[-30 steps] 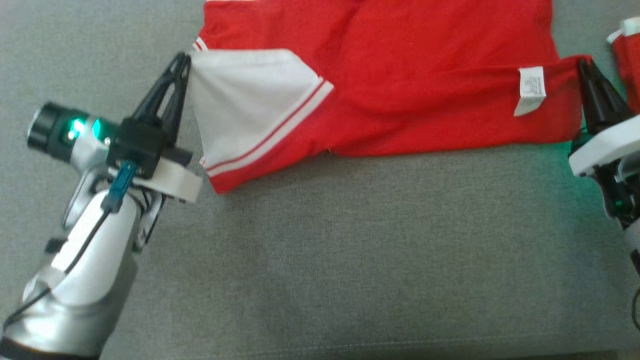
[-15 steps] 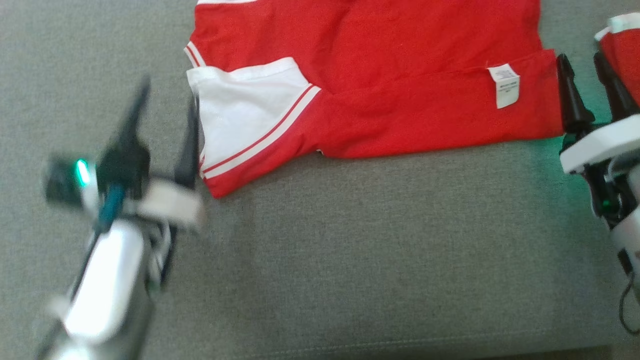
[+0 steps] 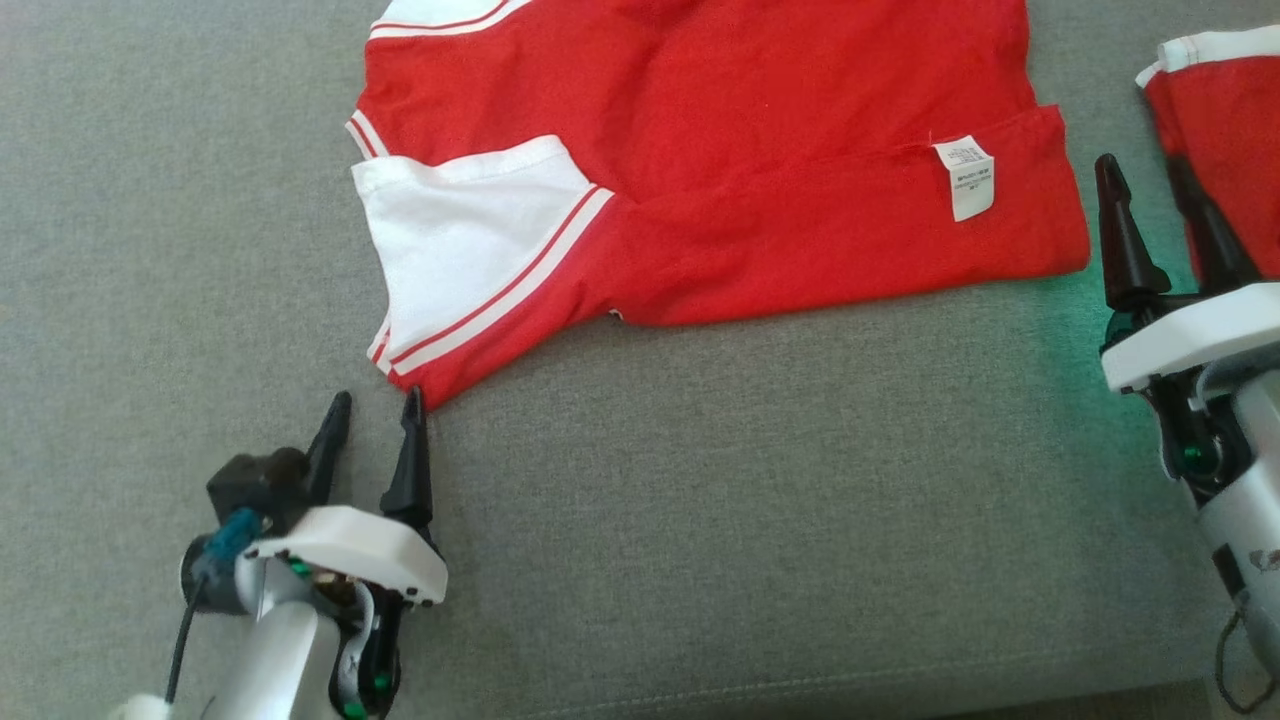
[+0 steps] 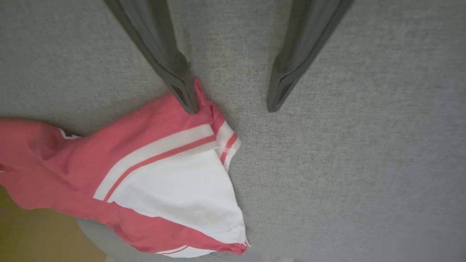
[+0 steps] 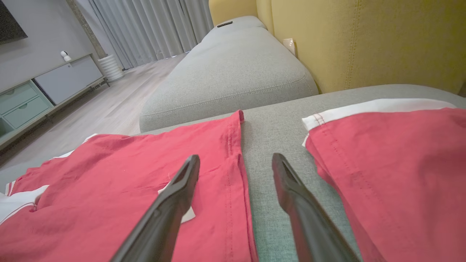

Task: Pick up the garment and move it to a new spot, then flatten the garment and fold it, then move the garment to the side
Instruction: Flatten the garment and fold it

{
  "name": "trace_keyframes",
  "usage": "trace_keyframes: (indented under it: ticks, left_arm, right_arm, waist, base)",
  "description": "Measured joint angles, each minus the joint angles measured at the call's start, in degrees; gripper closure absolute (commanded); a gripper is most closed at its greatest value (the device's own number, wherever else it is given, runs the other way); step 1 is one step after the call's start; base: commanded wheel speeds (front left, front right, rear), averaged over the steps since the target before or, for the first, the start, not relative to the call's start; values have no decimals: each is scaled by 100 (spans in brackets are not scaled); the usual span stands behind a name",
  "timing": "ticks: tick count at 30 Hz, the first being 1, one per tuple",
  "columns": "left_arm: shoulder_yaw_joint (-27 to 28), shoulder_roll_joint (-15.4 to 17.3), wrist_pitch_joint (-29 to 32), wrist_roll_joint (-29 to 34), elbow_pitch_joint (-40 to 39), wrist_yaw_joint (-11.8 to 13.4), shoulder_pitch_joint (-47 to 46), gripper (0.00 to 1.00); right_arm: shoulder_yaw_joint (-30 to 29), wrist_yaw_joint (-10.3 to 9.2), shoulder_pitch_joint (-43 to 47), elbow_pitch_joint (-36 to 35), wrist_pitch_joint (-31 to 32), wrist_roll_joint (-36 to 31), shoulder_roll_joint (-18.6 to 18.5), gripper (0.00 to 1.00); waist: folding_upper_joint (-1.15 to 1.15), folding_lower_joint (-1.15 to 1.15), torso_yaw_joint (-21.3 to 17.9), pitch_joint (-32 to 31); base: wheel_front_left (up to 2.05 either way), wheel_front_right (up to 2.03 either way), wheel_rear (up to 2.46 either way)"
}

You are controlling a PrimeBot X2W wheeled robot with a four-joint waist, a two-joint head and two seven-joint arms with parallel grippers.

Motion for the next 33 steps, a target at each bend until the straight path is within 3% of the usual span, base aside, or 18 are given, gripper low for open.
trace_keyframes:
  ticks: [10, 11, 12, 13, 14, 23, 33]
  left_arm:
    - [-172, 8, 313, -79, 266, -231, -223, 3]
    - [-201, 7, 356, -80, 292, -253, -238, 29]
    - [-215, 7, 397, -80, 318, -252, -261, 42]
    - [-221, 8, 430, -80, 348, -252, -285, 62]
    - [-227, 10, 436, -80, 379, -254, -291, 100]
    - [-282, 297, 548, -146, 332, -419, -258, 100]
    - [-364, 491, 716, -109, 102, -423, -278, 100]
  right_arm:
    - [-60, 0, 214, 37, 0, -65, 64, 0]
    - [-60, 0, 214, 49, 0, -65, 75, 0]
    - [-60, 0, 214, 68, 0, -65, 89, 0]
    - [-59, 0, 214, 89, 0, -65, 100, 0]
    - [-55, 0, 214, 122, 1, -65, 114, 0]
    - [21, 0, 219, 722, 599, 144, 267, 0]
    - [155, 0, -17, 1206, 942, 215, 367, 0]
  waist:
    - [0, 0, -43, -107]
    - [0, 0, -40, -121]
    - [0, 0, -37, -136]
    - [0, 0, -33, -153]
    - [0, 0, -29, -173]
    - [0, 0, 119, -335]
    - [0, 0, 205, -331]
  base:
    - [0, 0, 0]
    - [0, 0, 0]
    - [0, 0, 0]
    - [0, 0, 0]
    - [0, 0, 0]
    - [0, 0, 0]
    - [0, 0, 0]
